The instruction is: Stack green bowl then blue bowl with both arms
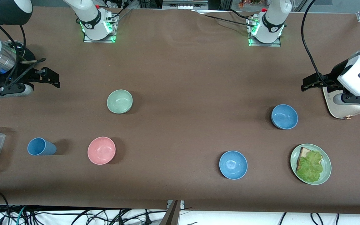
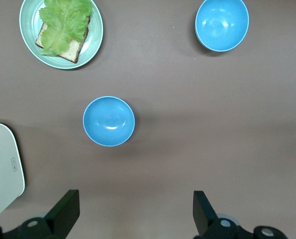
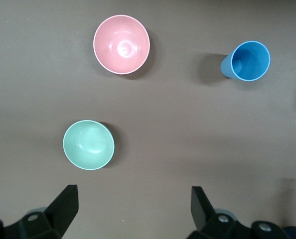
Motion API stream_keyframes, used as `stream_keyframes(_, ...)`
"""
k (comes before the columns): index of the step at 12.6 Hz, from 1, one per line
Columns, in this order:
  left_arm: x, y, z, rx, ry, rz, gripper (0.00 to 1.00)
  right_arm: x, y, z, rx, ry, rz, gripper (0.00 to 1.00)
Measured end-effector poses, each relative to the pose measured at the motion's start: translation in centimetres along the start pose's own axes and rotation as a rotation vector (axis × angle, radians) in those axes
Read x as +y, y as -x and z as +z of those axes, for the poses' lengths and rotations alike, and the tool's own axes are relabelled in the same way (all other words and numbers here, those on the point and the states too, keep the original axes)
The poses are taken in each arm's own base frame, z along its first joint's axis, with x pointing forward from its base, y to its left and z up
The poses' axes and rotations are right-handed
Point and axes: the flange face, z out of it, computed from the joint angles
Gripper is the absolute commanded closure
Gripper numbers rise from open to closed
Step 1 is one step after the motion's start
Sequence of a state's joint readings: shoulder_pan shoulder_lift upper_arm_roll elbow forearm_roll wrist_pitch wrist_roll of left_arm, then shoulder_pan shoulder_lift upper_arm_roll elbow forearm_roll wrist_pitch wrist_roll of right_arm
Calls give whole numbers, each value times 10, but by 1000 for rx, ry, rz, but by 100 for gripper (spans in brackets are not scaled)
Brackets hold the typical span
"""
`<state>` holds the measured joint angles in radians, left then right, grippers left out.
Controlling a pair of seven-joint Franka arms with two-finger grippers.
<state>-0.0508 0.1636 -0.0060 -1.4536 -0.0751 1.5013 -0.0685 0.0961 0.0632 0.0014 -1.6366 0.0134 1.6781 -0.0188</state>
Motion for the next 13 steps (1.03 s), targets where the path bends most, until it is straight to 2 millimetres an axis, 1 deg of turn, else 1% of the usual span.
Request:
stream_keyframes(10, 0, -1, 2, -2, 0, 0, 0, 0, 0, 0, 1, 0, 0, 0)
stream_keyframes(13, 0, -1, 1, -2, 0, 0, 0, -1, 3, 2, -24, 0, -1, 0)
